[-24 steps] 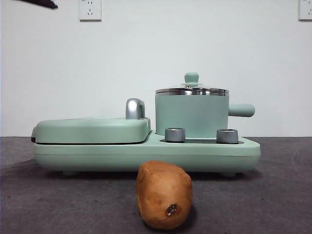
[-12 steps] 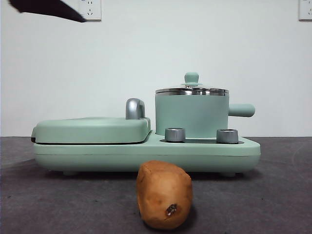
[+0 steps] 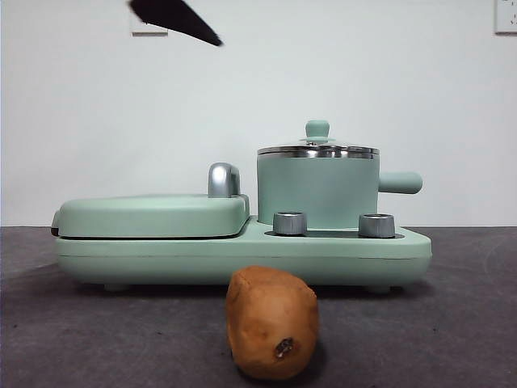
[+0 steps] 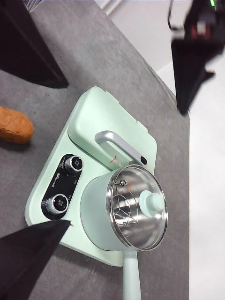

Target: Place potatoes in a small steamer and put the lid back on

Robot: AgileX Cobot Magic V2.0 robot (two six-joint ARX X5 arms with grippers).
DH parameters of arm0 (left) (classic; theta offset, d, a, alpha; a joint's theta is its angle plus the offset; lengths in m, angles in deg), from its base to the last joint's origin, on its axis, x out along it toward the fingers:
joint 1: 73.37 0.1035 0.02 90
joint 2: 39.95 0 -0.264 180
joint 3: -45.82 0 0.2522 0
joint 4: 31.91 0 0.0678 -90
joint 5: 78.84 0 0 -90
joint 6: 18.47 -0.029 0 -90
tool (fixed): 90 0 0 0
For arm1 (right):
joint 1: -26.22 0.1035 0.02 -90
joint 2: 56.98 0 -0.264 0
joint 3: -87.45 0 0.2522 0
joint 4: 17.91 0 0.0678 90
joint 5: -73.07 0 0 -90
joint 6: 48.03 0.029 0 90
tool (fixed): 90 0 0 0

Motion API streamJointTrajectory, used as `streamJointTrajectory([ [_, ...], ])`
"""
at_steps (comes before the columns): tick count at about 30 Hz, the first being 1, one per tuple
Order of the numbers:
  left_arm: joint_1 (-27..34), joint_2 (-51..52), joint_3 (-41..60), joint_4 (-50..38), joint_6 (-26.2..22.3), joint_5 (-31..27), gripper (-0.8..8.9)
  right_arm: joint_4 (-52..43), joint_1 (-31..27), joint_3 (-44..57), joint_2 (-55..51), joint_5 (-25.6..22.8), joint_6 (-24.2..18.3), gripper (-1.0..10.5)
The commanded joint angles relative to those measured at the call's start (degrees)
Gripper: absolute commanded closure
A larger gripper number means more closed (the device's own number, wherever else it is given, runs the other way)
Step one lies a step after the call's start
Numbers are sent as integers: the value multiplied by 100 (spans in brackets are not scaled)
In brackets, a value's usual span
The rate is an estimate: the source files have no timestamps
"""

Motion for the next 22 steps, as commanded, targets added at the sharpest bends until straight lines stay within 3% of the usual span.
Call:
streamJointTrajectory([
  [1,-195,-728,-824,125,-190,-422,311,-55,20,-81,22,9,105,501],
  [8,-516,-2076,-2022,-48,-380,-890,314,-57,20,-81,22,9,105,501],
  [13,-702,-2640,-2138,-350,-531,-1419,314,-55,20,-81,22,9,116,501],
  [22,-881,-2911,-2138,-286,-660,-1453,327,-57,20,-81,22,7,125,501],
])
